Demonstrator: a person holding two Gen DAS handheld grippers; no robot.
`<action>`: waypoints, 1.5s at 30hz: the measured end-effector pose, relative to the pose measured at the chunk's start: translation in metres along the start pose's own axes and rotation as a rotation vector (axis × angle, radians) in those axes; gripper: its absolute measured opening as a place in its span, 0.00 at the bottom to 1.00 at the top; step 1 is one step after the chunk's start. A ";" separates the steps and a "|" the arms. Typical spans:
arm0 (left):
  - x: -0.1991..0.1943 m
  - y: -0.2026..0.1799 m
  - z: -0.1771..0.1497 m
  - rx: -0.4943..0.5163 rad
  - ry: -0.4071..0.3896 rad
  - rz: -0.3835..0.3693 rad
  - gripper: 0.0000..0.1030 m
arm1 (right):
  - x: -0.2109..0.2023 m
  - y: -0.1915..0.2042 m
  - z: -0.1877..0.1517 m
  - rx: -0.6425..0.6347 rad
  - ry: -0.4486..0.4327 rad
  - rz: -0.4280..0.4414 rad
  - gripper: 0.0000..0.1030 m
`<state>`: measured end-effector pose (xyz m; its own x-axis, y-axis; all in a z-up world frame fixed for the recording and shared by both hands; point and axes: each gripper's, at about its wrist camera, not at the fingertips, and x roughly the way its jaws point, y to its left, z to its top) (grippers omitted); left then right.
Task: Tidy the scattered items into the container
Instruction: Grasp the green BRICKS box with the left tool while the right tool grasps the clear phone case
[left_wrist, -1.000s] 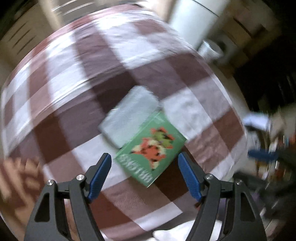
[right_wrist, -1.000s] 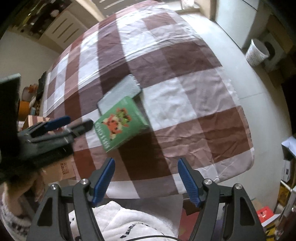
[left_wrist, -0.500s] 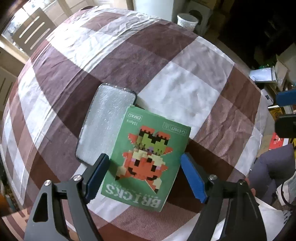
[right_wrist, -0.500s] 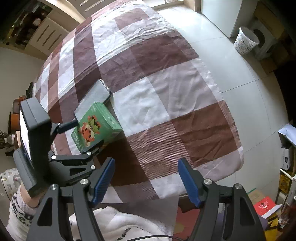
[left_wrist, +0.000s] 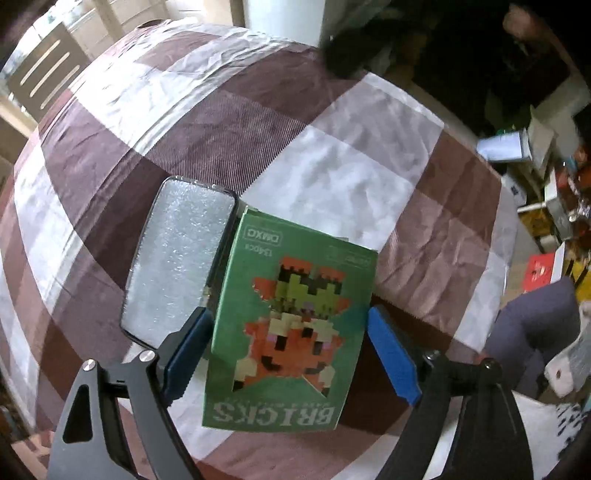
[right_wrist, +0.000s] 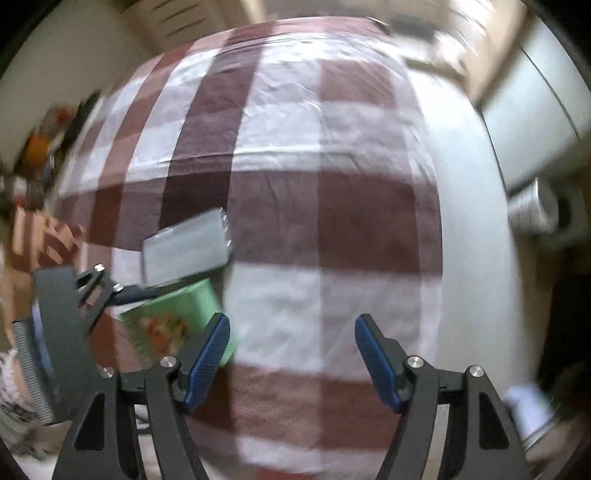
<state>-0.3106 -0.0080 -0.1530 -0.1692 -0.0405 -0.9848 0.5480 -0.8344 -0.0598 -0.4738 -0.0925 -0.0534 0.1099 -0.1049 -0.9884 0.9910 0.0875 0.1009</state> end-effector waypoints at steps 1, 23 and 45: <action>0.000 0.000 -0.002 -0.003 -0.009 0.001 0.85 | 0.004 0.004 0.009 -0.048 0.005 -0.002 0.70; -0.018 0.040 -0.118 -0.315 0.038 -0.079 0.85 | 0.121 0.214 0.024 -1.470 0.197 -0.229 0.78; 0.002 0.058 -0.113 -0.385 0.069 -0.052 0.81 | 0.124 0.213 0.066 -1.190 0.272 -0.034 0.89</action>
<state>-0.1861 0.0056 -0.1768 -0.1564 0.0445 -0.9867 0.8097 -0.5663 -0.1539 -0.2438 -0.1518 -0.1469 -0.0756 0.0738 -0.9944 0.2890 0.9561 0.0490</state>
